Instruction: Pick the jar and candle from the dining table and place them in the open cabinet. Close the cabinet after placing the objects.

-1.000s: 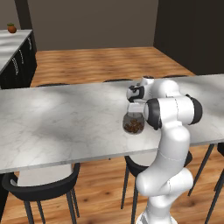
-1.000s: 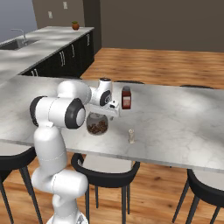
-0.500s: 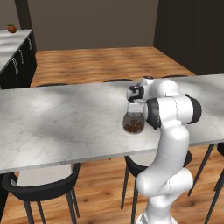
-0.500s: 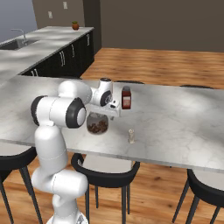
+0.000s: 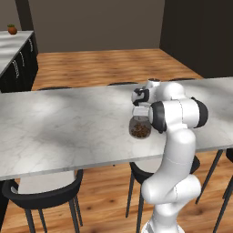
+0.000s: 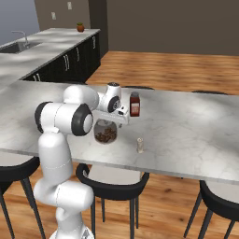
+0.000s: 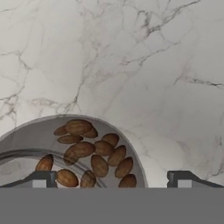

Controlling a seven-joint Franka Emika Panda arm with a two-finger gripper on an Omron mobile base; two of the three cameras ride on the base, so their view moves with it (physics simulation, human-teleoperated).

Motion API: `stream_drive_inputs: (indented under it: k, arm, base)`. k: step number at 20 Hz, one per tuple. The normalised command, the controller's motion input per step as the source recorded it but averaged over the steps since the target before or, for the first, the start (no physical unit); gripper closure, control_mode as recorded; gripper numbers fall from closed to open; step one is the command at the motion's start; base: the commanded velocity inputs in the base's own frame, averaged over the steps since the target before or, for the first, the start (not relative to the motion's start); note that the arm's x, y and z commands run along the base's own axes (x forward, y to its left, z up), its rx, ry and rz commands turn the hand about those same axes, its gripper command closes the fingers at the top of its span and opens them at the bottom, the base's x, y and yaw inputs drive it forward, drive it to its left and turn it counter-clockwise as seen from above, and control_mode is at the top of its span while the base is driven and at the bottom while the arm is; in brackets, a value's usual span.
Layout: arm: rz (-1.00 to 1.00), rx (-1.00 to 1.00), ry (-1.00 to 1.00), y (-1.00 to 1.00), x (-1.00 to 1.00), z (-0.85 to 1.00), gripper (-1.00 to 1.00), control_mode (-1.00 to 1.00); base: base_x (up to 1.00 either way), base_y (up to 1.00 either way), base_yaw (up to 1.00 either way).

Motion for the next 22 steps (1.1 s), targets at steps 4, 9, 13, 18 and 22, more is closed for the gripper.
stream_drive_inputs:
  k: [4,9,13,18,22]
  arm:
    - [0.0,0.0,0.0,0.0,0.0,-0.06,-1.0,-1.0]
    - [0.0,0.0,0.0,0.0,0.0,0.0,-1.0,-1.0]
    - [0.0,0.0,0.01,0.0,0.0,0.0,1.0,-1.0]
    - [0.0,0.0,0.01,0.0,0.0,0.0,1.0,-1.0]
    - [0.0,0.0,0.0,0.0,0.0,0.0,1.0,-1.0]
  base:
    - [0.0,0.0,0.0]
    - [0.0,0.0,0.0]
    - [0.0,0.0,0.0]
    - [0.0,0.0,0.0]
    - [0.0,0.0,0.0]
